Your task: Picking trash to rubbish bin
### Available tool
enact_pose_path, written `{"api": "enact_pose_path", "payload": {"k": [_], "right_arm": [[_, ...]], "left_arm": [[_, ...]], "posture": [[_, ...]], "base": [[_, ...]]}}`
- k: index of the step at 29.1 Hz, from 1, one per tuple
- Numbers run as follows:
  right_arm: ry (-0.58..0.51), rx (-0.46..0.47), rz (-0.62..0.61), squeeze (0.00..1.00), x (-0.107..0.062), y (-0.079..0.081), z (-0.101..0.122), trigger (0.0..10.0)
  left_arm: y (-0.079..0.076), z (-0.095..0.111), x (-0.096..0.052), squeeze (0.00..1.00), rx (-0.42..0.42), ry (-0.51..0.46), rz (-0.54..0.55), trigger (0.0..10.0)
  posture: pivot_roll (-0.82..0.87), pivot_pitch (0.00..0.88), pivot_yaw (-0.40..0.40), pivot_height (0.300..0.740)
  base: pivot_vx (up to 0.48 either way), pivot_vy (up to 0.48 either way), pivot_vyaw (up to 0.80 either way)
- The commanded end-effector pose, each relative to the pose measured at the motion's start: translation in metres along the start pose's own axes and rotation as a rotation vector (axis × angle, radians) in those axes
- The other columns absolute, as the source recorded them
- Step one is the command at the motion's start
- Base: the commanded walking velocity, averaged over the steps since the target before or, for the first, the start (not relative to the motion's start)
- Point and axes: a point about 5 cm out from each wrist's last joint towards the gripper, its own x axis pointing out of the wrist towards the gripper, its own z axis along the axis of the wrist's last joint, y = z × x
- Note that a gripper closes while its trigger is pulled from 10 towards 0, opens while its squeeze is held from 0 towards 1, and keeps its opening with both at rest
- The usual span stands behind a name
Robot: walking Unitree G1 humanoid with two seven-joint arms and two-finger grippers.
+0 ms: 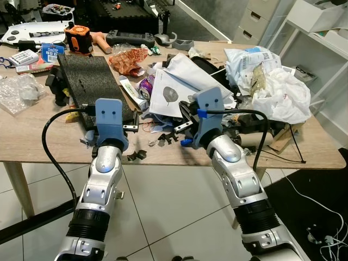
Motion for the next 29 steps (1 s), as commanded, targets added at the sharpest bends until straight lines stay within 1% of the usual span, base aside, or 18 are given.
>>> {"api": "enact_pose_path", "payload": {"k": [1, 2, 3, 4, 7, 9, 14, 15, 16, 17, 20, 21, 23, 24, 26, 27, 28, 29], "right_arm": [[0.008, -0.028, 0.025, 0.0, 0.0, 0.003, -0.002, 10.0], [0.011, -0.05, 0.046, 0.07, -0.002, 0.003, -0.004, 10.0], [0.013, -0.065, 0.061, 0.07, -0.003, 0.003, -0.004, 10.0], [0.011, -0.064, 0.084, 1.0, -0.007, 0.003, -0.006, 10.0], [0.022, -0.059, 0.122, 1.0, -0.015, 0.006, -0.01, 10.0], [0.028, -0.06, 0.127, 1.0, -0.016, 0.008, -0.012, 10.0], [0.06, -0.133, 0.134, 1.0, -0.014, 0.013, -0.018, 10.0], [0.068, -0.162, 0.145, 0.0, -0.012, 0.013, -0.019, 10.0], [0.073, -0.192, 0.156, 0.0, -0.01, 0.012, -0.019, 10.0], [0.073, -0.192, 0.156, 0.0, -0.01, 0.012, -0.019, 10.0], [0.066, -0.315, 0.214, 0.0, -0.004, 0.01, -0.018, 10.0], [0.066, -0.315, 0.214, 0.0, -0.004, 0.01, -0.018, 10.0], [0.08, -0.406, 0.272, 0.0, -0.002, 0.009, -0.02, 10.0], [0.08, -0.406, 0.272, 0.0, -0.002, 0.009, -0.02, 10.0], [0.112, -0.524, 0.3, 0.0, 0.0, 0.003, -0.026, 10.0], [0.112, -0.524, 0.3, 0.0, 0.0, 0.003, -0.026, 10.0], [0.139, -0.617, 0.324, 0.0, 0.002, -0.003, -0.031, 10.0], [0.147, -0.637, 0.337, 0.0, 0.003, -0.005, -0.032, 10.0]], "left_arm": [[-0.005, -0.004, 0.0, 0.0, 0.006, 0.022, -0.022, 10.0], [-0.006, -0.004, 0.0, 0.0, 0.007, 0.023, -0.026, 10.0], [-0.007, -0.004, 0.0, 0.0, 0.007, 0.024, -0.028, 10.0], [-0.008, -0.004, -0.001, 0.0, 0.003, 0.025, -0.032, 10.0], [-0.009, -0.006, -0.003, 0.0, -0.004, 0.032, -0.028, 10.0], [-0.009, -0.007, -0.005, 0.0, -0.004, 0.036, -0.025, 10.0], [-0.009, -0.01, -0.008, 0.0, -0.005, 0.046, -0.019, 10.0], [-0.009, -0.009, -0.007, 0.0, -0.005, 0.044, -0.019, 10.0], [-0.009, -0.008, -0.006, 0.0, -0.006, 0.041, -0.019, 10.0], [-0.009, -0.008, -0.006, 0.0, -0.006, 0.041, -0.019, 10.0], [-0.009, -0.006, -0.003, 0.0, -0.002, 0.035, -0.024, 10.0], [-0.009, -0.006, -0.003, 0.0, -0.002, 0.035, -0.024, 10.0], [-0.006, -0.006, -0.002, 0.0, 0.004, 0.035, -0.024, 10.0], [-0.006, -0.006, -0.002, 0.0, 0.004, 0.035, -0.024, 10.0], [-0.004, -0.005, -0.001, 0.0, 0.009, 0.034, -0.017, 10.0], [-0.004, -0.005, -0.001, 0.0, 0.009, 0.034, -0.017, 10.0], [0.0, -0.005, -0.002, 0.0, 0.012, 0.031, -0.005, 10.0], [0.001, -0.005, -0.002, 0.0, 0.014, 0.03, -0.002, 10.0]], "posture": [[0.02, 0.181, -0.037, 0.74], [0.01, 0.19, -0.038, 0.74], [0.01, 0.19, -0.038, 0.74], [0.01, 0.193, -0.046, 0.74], [0.0, 0.207, -0.055, 0.74], [0.0, 0.207, -0.055, 0.74], [0.0, 0.206, -0.06, 0.74], [0.0, 0.201, -0.058, 0.74], [0.0, 0.201, -0.058, 0.74], [0.0, 0.201, -0.058, 0.74], [0.0, 0.21, -0.056, 0.74], [0.0, 0.21, -0.056, 0.74], [0.0, 0.199, -0.053, 0.74], [0.0, 0.199, -0.053, 0.74], [0.0, 0.217, -0.064, 0.74], [0.0, 0.217, -0.064, 0.74], [0.0, 0.206, -0.072, 0.74], [0.0, 0.206, -0.072, 0.74]], "base": [[0.0, 0.0, 0.0], [0.0, 0.0, 0.0], [0.0, 0.0, 0.0], [0.0, 0.0, 0.0], [0.0, 0.0, 0.0], [0.0, 0.0, 0.0], [0.0, 0.0, 0.0], [0.0, 0.0, 0.0], [0.0, 0.0, 0.0], [0.0, 0.0, 0.0], [0.0, 0.0, 0.0], [0.0, 0.0, 0.0], [0.0, 0.0, 0.0], [0.0, 0.0, 0.0], [0.0, 0.0, 0.0], [0.0, 0.0, 0.0], [0.0, 0.0, 0.0], [0.0, 0.0, 0.0]]}}
